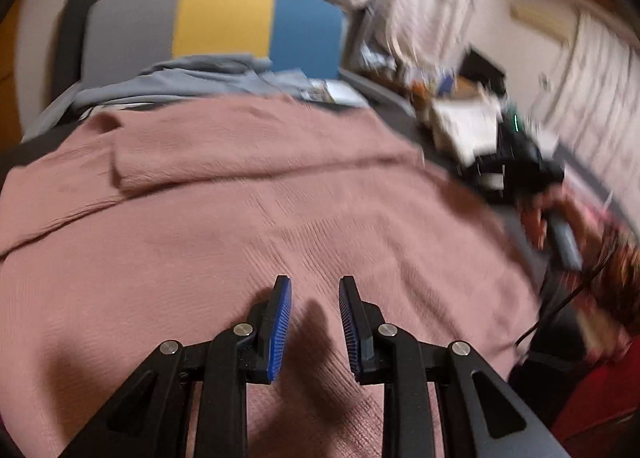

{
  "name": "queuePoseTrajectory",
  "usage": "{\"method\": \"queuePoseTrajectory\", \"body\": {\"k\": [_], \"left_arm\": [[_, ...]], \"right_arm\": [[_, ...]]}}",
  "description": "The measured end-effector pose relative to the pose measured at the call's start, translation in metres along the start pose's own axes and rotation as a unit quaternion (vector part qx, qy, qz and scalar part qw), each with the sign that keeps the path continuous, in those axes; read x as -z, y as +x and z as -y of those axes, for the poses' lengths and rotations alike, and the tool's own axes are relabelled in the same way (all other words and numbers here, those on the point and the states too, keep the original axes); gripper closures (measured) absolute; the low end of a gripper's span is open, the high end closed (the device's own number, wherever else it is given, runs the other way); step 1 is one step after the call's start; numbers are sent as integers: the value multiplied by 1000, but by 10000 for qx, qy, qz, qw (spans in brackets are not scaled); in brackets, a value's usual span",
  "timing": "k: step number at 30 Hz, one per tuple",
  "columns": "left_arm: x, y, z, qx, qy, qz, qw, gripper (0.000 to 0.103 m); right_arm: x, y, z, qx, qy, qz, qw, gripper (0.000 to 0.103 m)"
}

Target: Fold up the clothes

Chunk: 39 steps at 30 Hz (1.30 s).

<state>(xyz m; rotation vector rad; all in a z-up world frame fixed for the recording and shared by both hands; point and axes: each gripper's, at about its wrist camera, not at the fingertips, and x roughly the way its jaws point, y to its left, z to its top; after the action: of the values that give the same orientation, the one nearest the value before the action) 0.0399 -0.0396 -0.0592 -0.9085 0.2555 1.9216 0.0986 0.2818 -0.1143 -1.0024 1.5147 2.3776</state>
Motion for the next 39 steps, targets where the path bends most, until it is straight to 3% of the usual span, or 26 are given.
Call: {"method": "queuePoseTrajectory", "body": {"k": [2, 5, 8, 12, 16, 18, 19, 20, 22, 25, 27, 29, 31, 33, 35, 39], "left_arm": [[6, 8, 12, -236, 360, -60, 9991, 79], [9, 8, 24, -512, 885, -132, 9947, 79], [10, 2, 20, -537, 1010, -212, 9932, 76], [15, -12, 4, -550, 724, -204, 9957, 76], [8, -7, -4, -338, 356, -211, 9986, 76], [2, -4, 3, -272, 317, -160, 9990, 79], [0, -6, 10, -46, 274, -80, 9996, 79], [-3, -6, 17, 203, 282, 30, 9994, 78], [-11, -4, 39, 556, 514, 202, 9969, 78], [-17, 10, 68, 806, 973, 129, 9919, 77], [-17, 26, 87, 798, 1338, -83, 9878, 77], [-12, 47, 100, 469, 1623, -418, 9847, 74], [-9, 48, 105, 326, 1702, -258, 9845, 71], [-9, 49, 108, 244, 1715, -228, 9846, 72], [-11, 48, 107, 201, 1725, -324, 9843, 83], [-8, 39, 106, 7, 2047, -499, 9775, 92]], "right_arm": [[-2, 6, -8, 302, -387, 15, 9988, 93], [1, 13, -22, 698, -1064, 12, 9919, 98], [-3, 8, -34, 1343, -1545, 227, 9786, 98], [-16, 1, -31, 2008, -1873, 479, 9604, 103], [-20, -3, -24, 1815, -1778, 428, 9662, 103], [-20, -7, -22, 1138, -1471, 252, 9822, 99], [-20, -9, -22, 802, -1317, 163, 9879, 98], [-14, -10, -22, 800, -1355, 99, 9875, 90], [-1, -10, -24, 793, -1431, -29, 9865, 88], [10, -9, -30, 700, -1681, -48, 9833, 78], [13, -7, -32, 726, -1721, -21, 9824, 76], [16, -5, -39, 918, -1924, -37, 9770, 77], [22, -1, -50, 1429, -2370, -58, 9609, 87], [22, 1, -53, 1602, -2438, -6, 9565, 92], [21, 0, -51, 1634, -2370, 52, 9576, 98], [18, -4, -45, 1603, -2267, 119, 9606, 100]]}}
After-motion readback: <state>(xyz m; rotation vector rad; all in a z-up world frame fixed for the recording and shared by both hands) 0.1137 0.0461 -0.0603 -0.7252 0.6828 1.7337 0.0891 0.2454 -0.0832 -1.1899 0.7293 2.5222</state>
